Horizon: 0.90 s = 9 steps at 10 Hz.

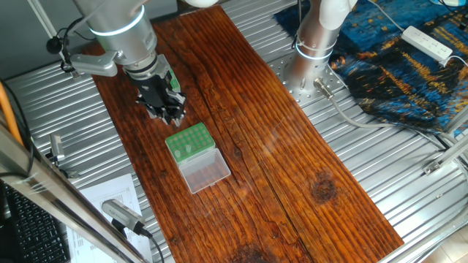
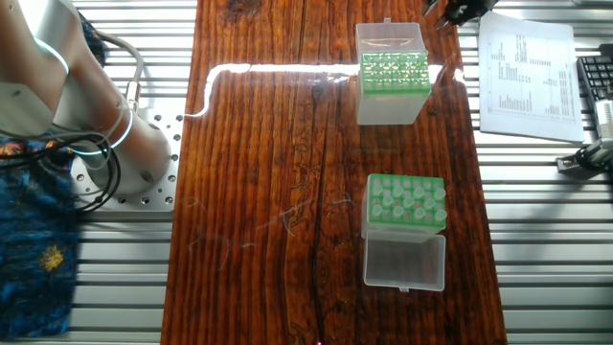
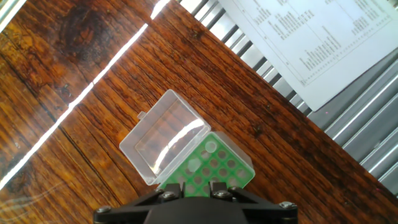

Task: Transfer all large pipette tips from one holder to another

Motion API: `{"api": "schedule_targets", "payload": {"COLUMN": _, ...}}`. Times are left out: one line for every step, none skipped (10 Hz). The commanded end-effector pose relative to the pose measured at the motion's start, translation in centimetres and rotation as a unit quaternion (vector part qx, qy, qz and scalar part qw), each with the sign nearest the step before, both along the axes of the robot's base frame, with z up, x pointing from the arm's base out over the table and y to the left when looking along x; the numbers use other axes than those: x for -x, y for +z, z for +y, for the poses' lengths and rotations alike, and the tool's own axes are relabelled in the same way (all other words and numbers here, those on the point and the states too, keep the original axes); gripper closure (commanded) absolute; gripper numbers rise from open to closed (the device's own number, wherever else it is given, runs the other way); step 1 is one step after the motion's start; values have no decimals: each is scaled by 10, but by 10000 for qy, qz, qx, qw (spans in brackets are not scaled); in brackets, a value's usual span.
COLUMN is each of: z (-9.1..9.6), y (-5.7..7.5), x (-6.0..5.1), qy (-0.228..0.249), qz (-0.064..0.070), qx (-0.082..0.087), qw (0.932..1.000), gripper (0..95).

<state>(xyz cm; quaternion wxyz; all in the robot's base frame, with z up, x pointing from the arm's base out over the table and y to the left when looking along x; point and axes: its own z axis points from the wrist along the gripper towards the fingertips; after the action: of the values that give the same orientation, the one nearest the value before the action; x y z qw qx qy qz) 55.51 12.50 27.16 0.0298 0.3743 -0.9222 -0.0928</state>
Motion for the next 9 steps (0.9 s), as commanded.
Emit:
{"api": "schedule_targets", "payload": {"z": -2, "y": -1, "x": 1, "qy": -88, "qz": -7, "qx": 169, "qw": 9998, "gripper": 760}}
{"api": "schedule_targets", "payload": {"z": -4, "y": -1, "x": 2, "qy": -134, "qz": -33, "qx": 328, "qw": 9994, "gripper": 760}}
{"api": "schedule_targets", "payload": {"z": -10, "y": -3, "x": 4, "qy": -27, "qz": -46, "qx": 337, "qw": 9994, "gripper": 760}}
{"api": "schedule_targets", "payload": {"z": -17, "y": -5, "x": 6, "qy": 156, "qz": -63, "qx": 302, "qw": 9994, "gripper": 760}}
{"api": "schedule_targets", "payload": {"z": -23, "y": -5, "x": 9, "qy": 273, "qz": -74, "qx": 299, "qw": 9992, "gripper": 760}}
{"api": "schedule_targets", "payload": {"z": -39, "y": -7, "x": 17, "qy": 381, "qz": -87, "qx": 340, "qw": 9987, "gripper": 760}}
{"api": "schedule_targets", "payload": {"z": -48, "y": -8, "x": 22, "qy": 386, "qz": -102, "qx": 536, "qw": 9978, "gripper": 760}}
{"api": "schedule_targets", "payload": {"z": -56, "y": -10, "x": 27, "qy": 404, "qz": -102, "qx": 652, "qw": 9970, "gripper": 760}}
{"api": "schedule_targets", "payload": {"z": -63, "y": -12, "x": 31, "qy": 553, "qz": -115, "qx": 623, "qw": 9965, "gripper": 760}}
